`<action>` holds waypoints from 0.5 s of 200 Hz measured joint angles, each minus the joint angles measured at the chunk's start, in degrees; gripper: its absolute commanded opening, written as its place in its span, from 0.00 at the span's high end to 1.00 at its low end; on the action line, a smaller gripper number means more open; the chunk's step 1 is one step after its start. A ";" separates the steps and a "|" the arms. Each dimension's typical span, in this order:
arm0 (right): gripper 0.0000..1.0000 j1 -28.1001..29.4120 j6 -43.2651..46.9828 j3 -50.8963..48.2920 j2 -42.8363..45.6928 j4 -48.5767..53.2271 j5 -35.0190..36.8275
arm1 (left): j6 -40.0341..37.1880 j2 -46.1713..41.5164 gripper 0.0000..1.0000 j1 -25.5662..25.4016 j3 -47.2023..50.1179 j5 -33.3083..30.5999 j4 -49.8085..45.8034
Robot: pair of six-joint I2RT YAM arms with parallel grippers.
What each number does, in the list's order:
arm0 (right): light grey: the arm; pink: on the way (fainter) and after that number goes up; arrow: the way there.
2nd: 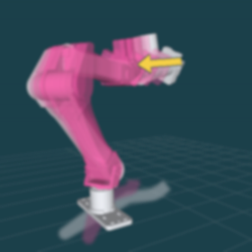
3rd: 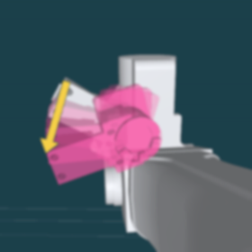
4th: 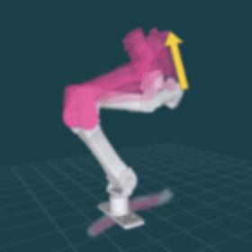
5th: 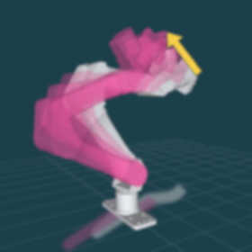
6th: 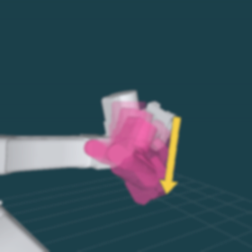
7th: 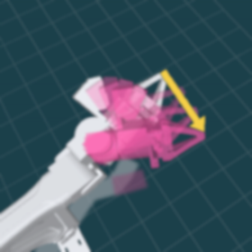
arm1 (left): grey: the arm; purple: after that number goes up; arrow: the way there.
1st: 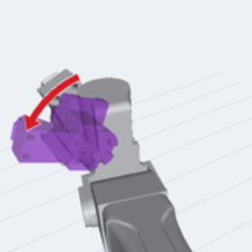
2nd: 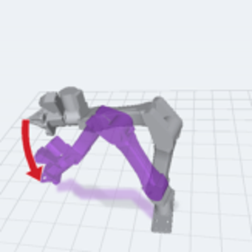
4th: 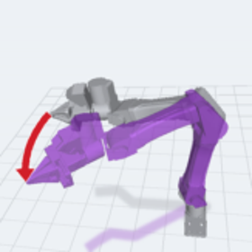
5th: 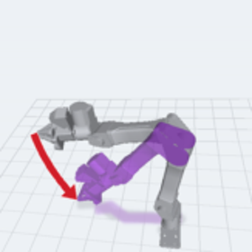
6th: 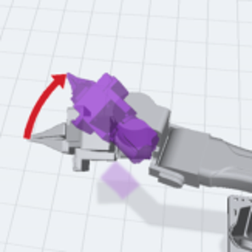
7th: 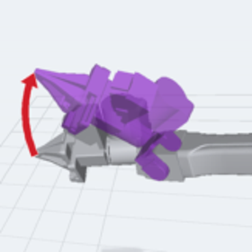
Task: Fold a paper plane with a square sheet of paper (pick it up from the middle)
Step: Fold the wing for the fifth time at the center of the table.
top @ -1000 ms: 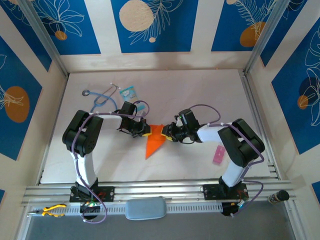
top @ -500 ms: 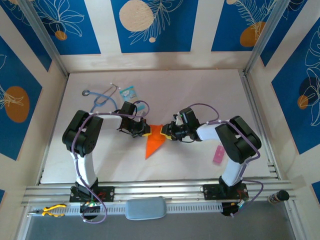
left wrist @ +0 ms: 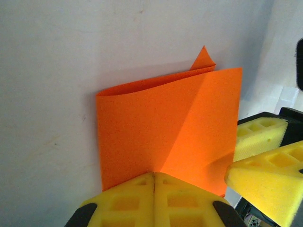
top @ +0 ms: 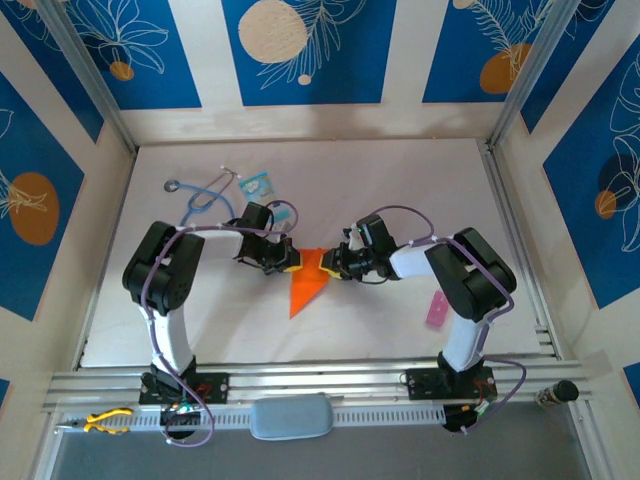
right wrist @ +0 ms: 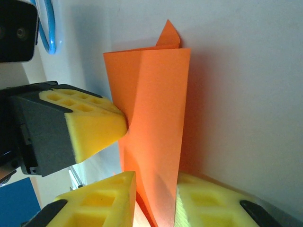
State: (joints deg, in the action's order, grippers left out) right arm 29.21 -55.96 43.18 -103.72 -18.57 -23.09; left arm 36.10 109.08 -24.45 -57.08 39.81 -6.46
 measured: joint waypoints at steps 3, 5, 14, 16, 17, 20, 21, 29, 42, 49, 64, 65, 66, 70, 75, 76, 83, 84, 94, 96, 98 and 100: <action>0.75 0.00 0.00 -0.02 0.00 0.00 0.00 | 0.00 -0.07 0.95 0.02 0.00 0.00 0.00; 0.75 0.00 0.00 0.00 0.00 -0.02 0.00 | 0.00 -0.13 0.95 0.02 0.00 0.00 0.00; 0.75 0.00 0.00 0.00 0.00 -0.04 0.00 | 0.00 -0.31 0.95 0.07 0.00 0.00 0.00; 0.75 0.00 0.00 0.00 0.00 -0.04 0.00 | 0.00 -0.35 0.95 0.07 0.00 0.00 0.00; 0.75 0.00 0.00 0.00 0.00 -0.04 0.00 | 0.00 -0.39 0.95 0.07 0.00 0.00 0.02; 0.76 0.00 0.00 0.00 0.00 -0.02 -0.02 | 0.00 -0.44 0.95 0.07 0.00 0.00 0.02; 0.76 0.00 0.00 -0.02 0.00 -0.02 0.00 | 0.00 -0.46 0.95 0.07 0.00 0.00 0.02; 0.77 0.00 0.04 0.00 0.00 -0.04 -0.09 | 0.00 -0.59 0.95 0.07 0.00 0.00 -0.02; 0.83 0.00 0.33 0.00 0.00 -0.02 -0.09 | 0.00 -0.66 0.95 0.09 0.00 0.00 0.00; 0.85 0.00 0.44 0.00 0.00 0.07 -0.09 | 0.00 -0.68 0.95 0.11 0.00 0.00 -0.02; 0.88 0.00 0.63 0.00 0.00 0.22 -0.04 | 0.00 -0.83 0.94 0.17 0.02 -0.04 -0.02; 0.88 0.00 0.61 -0.02 0.00 0.22 -0.04 | 0.00 -0.87 0.94 0.17 0.02 -0.04 -0.02; 0.88 0.00 0.59 0.00 0.00 0.24 -0.04 | 0.00 -0.92 0.94 0.20 0.02 -0.04 -0.02; 0.89 0.00 0.59 -0.02 0.00 0.28 0.00 | -0.02 -1.05 0.93 0.20 0.02 -0.07 -0.04; 0.89 0.00 0.50 -0.02 0.00 0.31 0.15 | -0.02 -1.31 0.92 0.20 0.02 -0.15 -0.02; 0.89 0.00 0.48 -0.02 0.00 0.31 0.17 | -0.02 -1.36 0.92 0.20 0.02 -0.17 -0.02; 0.90 0.00 0.42 -0.02 0.00 0.37 0.37 | -0.02 -1.86 0.90 0.22 0.02 -0.37 -0.04; 0.90 0.00 0.39 -0.02 0.00 0.37 0.39 | -0.02 -2.03 0.89 0.22 0.02 -0.44 -0.02; 0.90 0.00 0.13 -0.07 0.04 0.46 0.83 | 0.04 -3.13 0.86 0.22 0.17 -0.63 0.02; 0.91 0.00 0.13 -0.07 0.07 0.52 0.92 | -0.04 -3.43 0.85 0.22 0.24 -0.70 0.02; 0.91 0.00 0.07 -0.07 0.11 0.59 1.03 | -0.07 -3.67 0.84 0.22 0.31 -0.70 0.04; 0.91 0.00 -0.13 -0.11 0.15 0.61 1.25 | -0.02 -3.93 0.84 0.22 0.42 -0.74 0.13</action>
State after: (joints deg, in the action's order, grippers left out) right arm 29.21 -56.10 43.07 -103.57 -17.96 -21.85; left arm 36.07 105.14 -24.23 -56.66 39.07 -6.33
